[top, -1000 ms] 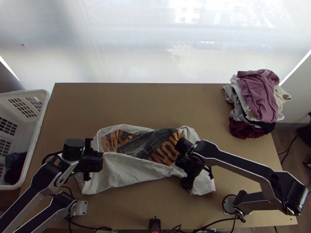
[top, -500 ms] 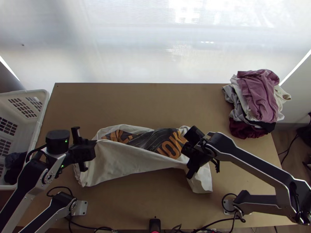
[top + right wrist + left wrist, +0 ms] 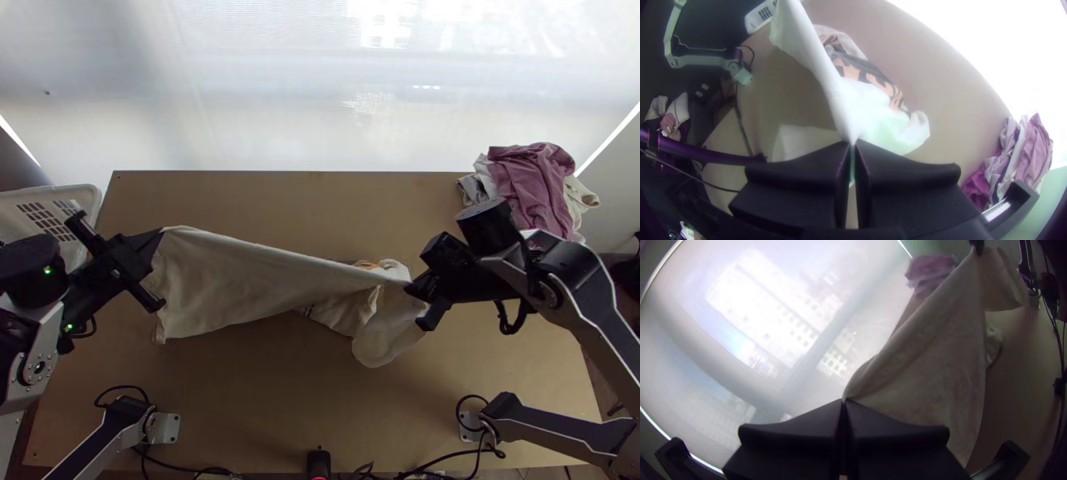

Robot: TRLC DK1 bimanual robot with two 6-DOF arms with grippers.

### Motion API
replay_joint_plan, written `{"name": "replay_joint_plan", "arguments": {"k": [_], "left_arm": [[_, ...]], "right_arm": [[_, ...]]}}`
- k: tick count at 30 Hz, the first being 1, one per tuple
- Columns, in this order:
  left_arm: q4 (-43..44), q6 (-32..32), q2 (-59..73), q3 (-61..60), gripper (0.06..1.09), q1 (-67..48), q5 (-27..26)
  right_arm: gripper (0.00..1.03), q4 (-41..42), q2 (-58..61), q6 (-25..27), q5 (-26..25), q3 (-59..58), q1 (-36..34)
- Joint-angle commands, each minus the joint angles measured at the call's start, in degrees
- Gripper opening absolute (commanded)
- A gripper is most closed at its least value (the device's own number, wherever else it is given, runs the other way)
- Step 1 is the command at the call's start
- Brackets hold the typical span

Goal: Fold the t-shirt

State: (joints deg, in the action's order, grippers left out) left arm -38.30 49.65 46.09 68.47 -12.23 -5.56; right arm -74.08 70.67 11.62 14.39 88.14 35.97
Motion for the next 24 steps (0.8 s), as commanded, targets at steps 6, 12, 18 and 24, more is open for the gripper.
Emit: {"name": "replay_joint_plan", "arguments": {"k": [6,12,18,24], "left_arm": [[7.1,-8.4,-2.0,12.2,0.1,8.9,0.4],[8.1,-11.5,-6.4,12.8,0.1,11.2,0.7],[4.2,-20.0,-9.8,15.1,0.1,11.4,0.7],[-0.3,-26.5,-13.9,16.7,0.1,11.4,0.6]], "right_arm": [[0.03,-4.9,-1.0,0.2,0.2,16.8,-6.1],[0.03,-6.2,-1.4,1.0,2.3,20.8,-6.4],[0.03,-5.2,-3.8,-3.5,-0.4,27.0,-9.1],[0.03,-6.4,-8.6,-4.0,-2.9,27.3,-10.7]]}}
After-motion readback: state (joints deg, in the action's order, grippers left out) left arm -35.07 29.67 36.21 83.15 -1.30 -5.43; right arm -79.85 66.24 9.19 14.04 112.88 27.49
